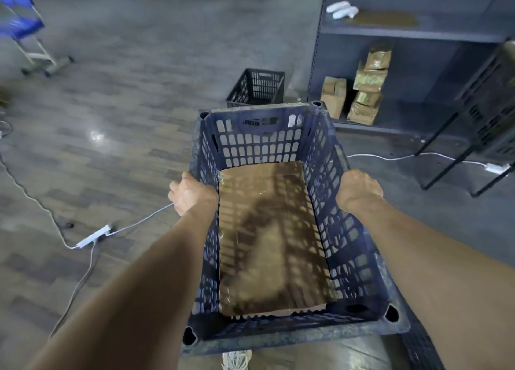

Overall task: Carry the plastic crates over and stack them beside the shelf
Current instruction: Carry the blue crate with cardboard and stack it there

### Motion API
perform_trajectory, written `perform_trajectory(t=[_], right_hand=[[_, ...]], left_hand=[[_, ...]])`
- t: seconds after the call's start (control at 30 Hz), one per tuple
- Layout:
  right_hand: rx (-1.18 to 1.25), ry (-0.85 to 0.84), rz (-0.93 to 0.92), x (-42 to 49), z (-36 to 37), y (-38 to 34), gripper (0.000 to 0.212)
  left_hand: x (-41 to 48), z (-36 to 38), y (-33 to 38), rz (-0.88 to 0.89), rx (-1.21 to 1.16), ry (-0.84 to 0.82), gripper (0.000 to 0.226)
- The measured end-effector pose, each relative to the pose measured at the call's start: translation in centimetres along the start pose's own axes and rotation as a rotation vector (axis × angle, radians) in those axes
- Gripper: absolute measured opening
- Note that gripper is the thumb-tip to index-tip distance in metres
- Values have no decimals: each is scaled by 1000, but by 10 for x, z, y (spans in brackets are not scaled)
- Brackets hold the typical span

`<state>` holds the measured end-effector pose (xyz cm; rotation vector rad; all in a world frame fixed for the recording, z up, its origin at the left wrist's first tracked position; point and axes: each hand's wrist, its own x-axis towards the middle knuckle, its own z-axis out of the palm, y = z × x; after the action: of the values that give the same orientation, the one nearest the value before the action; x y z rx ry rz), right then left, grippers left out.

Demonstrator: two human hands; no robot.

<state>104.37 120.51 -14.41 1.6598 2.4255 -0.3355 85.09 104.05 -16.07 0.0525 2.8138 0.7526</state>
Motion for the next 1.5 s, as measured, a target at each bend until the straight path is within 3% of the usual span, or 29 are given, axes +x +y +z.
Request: perform_trajectory(t=[0.43,1.5], right_hand=[[-14,-18,13,101,-35,-140,32],[17,-17,86,456,-116,-327,28]], left_hand=[[167,-31,60,19,-13,-5,42],[509,35,319,90,-23,-95,46]])
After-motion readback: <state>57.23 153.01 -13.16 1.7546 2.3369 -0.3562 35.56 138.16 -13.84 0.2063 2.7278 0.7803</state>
